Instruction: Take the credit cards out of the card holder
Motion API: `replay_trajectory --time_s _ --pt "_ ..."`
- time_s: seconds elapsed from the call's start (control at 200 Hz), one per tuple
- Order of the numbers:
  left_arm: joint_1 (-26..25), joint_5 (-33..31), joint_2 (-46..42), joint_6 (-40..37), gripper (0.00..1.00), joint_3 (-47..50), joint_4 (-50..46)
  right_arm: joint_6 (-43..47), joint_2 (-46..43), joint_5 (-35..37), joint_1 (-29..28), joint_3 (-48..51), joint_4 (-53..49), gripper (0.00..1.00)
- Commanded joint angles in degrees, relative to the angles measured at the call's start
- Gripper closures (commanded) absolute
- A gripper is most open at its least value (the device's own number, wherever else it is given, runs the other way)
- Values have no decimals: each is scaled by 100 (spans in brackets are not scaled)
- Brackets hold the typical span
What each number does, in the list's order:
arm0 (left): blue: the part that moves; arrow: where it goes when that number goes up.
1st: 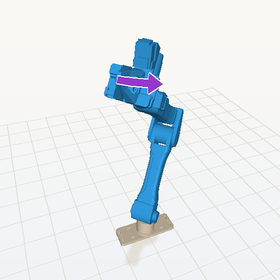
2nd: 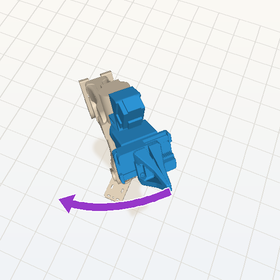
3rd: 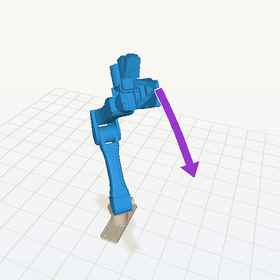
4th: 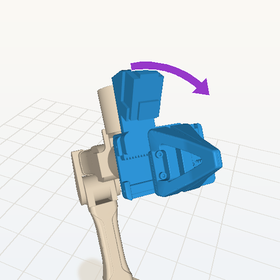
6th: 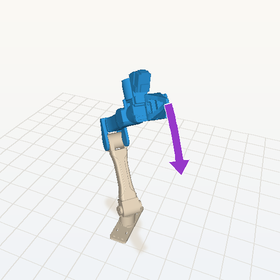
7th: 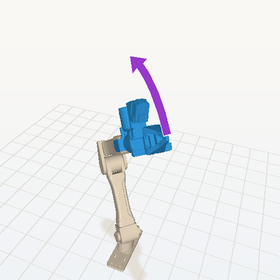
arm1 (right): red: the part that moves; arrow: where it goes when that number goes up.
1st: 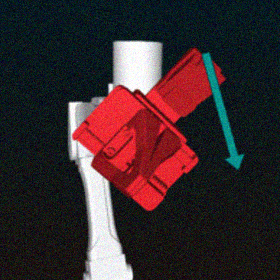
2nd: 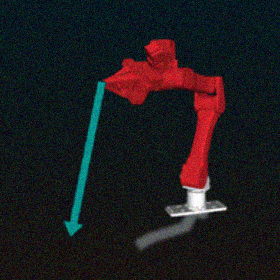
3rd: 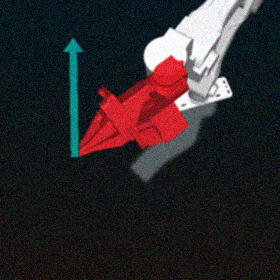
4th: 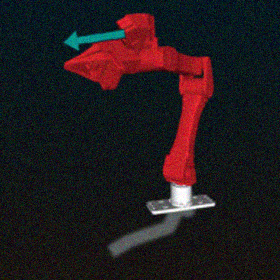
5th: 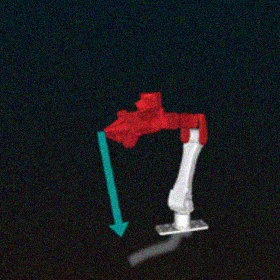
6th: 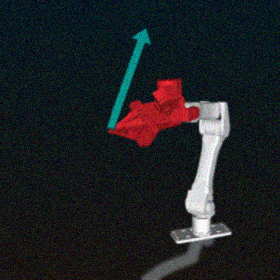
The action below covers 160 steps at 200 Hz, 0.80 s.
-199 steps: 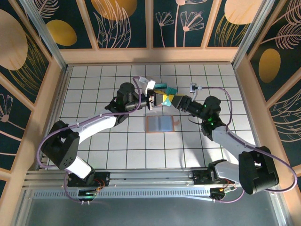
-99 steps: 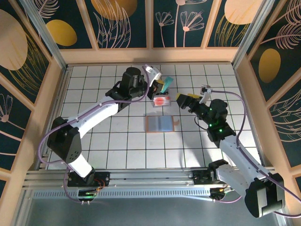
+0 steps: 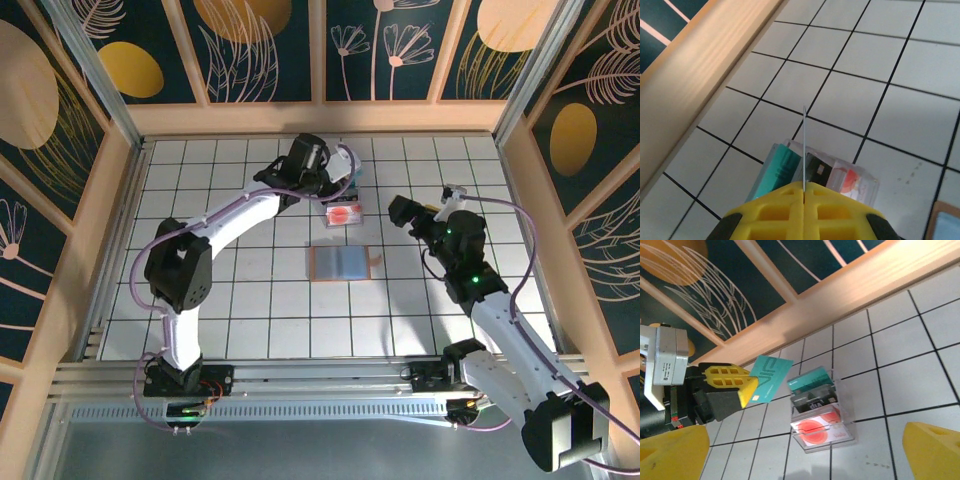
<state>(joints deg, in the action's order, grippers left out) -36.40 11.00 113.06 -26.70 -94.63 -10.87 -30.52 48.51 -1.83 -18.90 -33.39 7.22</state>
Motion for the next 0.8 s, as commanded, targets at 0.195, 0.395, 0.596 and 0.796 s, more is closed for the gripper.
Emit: replay_trajectory --time_s 0.195,0.395,0.596,0.796 --pt "204 402 809 -1557 100 -1089 -1053 -74 -235 585 -22 -192 -226 1" --pt "308 611 1311 -1910 100 -1797 -1625 -94 -340 716 -26 -160 -323 1" --pt "359 688 1714 -2113 100 -2362 -2103 -111 -369 815 -19 -166 -414 1" --pt "390 605 2015 -2197 100 -2719 -2328 -112 -368 828 -9 -168 -454 1"
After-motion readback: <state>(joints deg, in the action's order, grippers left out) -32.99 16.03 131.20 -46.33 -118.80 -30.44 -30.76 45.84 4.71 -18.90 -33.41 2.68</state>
